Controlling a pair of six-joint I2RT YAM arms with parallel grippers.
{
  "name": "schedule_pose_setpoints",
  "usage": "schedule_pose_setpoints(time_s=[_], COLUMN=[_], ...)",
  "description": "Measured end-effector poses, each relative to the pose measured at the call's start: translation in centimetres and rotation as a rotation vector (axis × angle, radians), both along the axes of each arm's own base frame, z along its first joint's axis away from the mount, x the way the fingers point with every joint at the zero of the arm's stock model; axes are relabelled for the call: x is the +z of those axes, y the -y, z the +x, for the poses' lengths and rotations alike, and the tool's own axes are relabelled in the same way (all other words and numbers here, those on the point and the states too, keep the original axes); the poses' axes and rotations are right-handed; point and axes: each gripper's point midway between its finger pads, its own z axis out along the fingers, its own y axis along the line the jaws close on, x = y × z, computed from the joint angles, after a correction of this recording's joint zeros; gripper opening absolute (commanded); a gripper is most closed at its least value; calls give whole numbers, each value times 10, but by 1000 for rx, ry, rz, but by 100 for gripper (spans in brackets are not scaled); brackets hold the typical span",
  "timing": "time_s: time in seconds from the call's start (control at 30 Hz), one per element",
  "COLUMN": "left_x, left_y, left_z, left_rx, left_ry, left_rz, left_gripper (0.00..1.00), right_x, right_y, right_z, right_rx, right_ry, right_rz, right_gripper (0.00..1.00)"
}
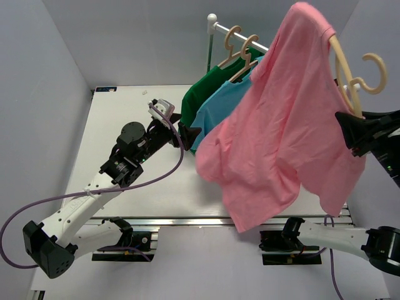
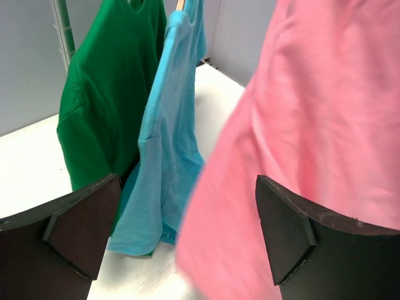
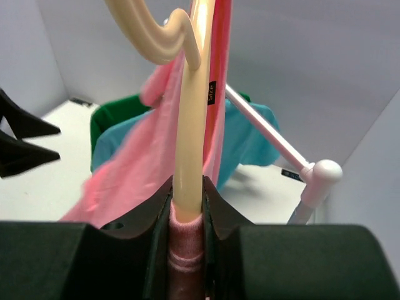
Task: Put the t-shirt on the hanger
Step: Place the hanger at the clothesline.
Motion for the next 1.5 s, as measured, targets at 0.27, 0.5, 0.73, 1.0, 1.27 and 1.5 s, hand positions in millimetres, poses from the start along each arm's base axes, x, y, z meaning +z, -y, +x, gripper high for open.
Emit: schedule_pose_setpoints(time_s=[0.27,0.5,0.73,1.0,1.27,1.5], left_x=[-2,-3,-12,-17,-44,-40], left_y=[0,-8,-49,-89,-104,-116], left_z=[1,7,18,13,16,14], left_rx=[1,61,303,482,587,639], left_ry=[-4,-16,-94,-149,-230,-218], left_rz=[4,-6,-74,-132,-88,-98], left_gripper=[98,98,98,98,98,98], right_x=[-46,-120,-198,-201,-192,-174], right_y=[-10,-45,-79,-84,-61,-88], right_z=[-3,23,49,75,144,209], right_rx=[57,4,-114,-324,-533,-521], right_ry=[-47,-201,-402,-459,-493,-474], right_rz=[-118,-286,-408,-339,-214,-151], right_gripper=[0,0,0,0,0,0])
